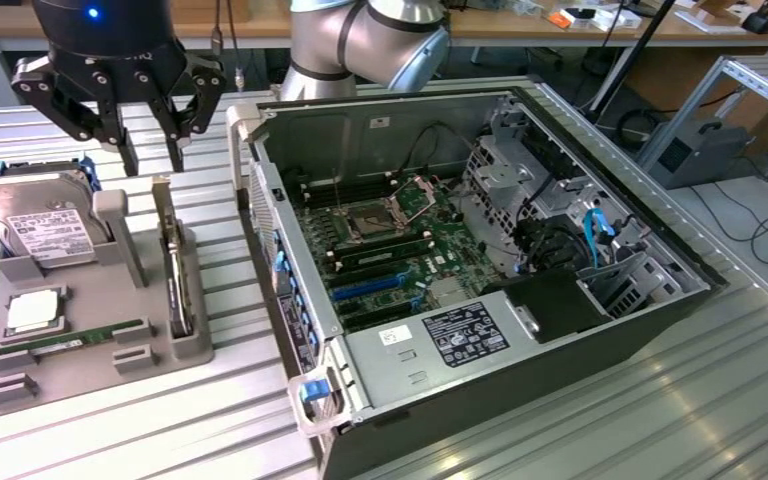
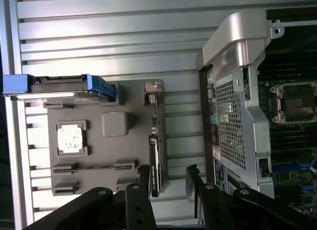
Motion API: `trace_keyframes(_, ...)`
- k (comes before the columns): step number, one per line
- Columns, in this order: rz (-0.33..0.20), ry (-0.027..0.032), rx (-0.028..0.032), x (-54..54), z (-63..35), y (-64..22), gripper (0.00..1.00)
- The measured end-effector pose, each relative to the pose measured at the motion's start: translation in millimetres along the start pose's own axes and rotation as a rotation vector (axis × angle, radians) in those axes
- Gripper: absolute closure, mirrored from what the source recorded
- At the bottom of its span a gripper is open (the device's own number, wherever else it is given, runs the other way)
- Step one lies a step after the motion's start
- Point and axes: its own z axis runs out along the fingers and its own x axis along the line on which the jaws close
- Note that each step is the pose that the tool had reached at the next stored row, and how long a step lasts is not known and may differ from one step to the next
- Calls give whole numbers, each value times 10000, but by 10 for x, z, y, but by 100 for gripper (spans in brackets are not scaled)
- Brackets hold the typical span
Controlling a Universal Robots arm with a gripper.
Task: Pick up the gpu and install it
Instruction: 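Pick up the gpu and move the gpu toward the slot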
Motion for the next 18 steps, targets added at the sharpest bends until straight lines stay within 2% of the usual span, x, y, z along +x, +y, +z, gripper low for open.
trace_keyframes(18,0,0,0,19,29,-3,58)
